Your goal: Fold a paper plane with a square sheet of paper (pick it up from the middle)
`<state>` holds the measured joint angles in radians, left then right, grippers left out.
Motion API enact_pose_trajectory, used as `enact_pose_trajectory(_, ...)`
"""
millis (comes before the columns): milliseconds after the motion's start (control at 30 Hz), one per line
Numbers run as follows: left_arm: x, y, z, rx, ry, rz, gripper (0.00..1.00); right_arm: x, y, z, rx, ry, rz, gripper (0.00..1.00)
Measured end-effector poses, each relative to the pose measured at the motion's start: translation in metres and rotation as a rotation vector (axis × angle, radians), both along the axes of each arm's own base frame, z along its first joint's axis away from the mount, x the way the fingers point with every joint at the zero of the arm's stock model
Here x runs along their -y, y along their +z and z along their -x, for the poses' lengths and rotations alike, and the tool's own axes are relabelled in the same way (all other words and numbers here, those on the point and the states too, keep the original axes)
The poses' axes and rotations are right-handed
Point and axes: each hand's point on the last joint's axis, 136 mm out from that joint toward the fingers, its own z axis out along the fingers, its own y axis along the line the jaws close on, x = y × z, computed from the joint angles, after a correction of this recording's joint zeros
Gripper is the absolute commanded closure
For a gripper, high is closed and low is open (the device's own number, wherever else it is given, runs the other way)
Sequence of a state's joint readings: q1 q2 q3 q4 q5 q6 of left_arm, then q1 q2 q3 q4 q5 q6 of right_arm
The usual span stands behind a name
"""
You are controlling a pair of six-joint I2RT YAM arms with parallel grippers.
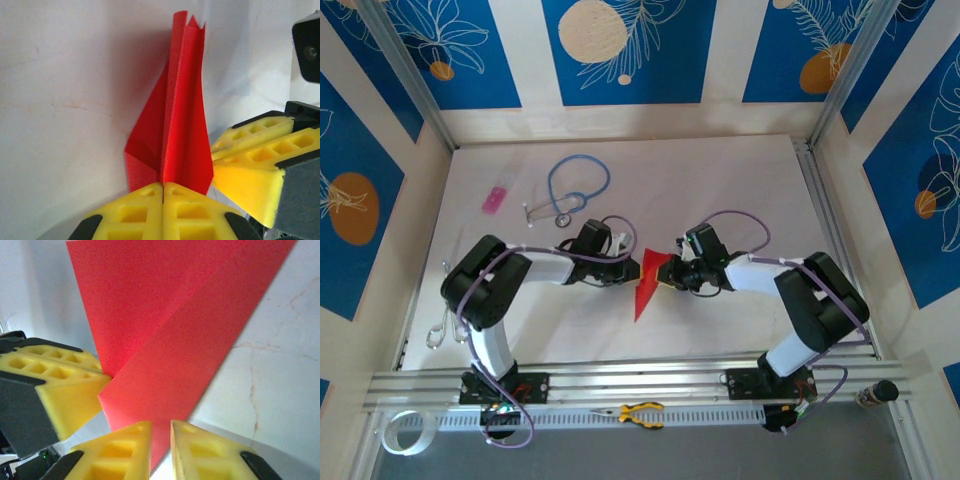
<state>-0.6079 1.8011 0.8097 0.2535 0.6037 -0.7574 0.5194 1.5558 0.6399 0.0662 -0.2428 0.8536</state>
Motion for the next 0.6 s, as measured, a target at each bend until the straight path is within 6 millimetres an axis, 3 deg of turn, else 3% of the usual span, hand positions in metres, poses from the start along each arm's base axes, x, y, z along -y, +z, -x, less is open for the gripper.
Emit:
enact_pose_trajectory(233, -0.007, 0.033, -0.006, 0.152, 0.021, -0.04, 1.0, 0.0, 0.026, 0.0, 0.04, -0.017, -0.04, 0.67)
enact_pose_trajectory(600, -0.012, 0.022, 0.006, 0.207, -0.005, -0.181, 1.0, -0.027, 0.046, -0.009, 0.032, -0.017, -0.037, 0.65)
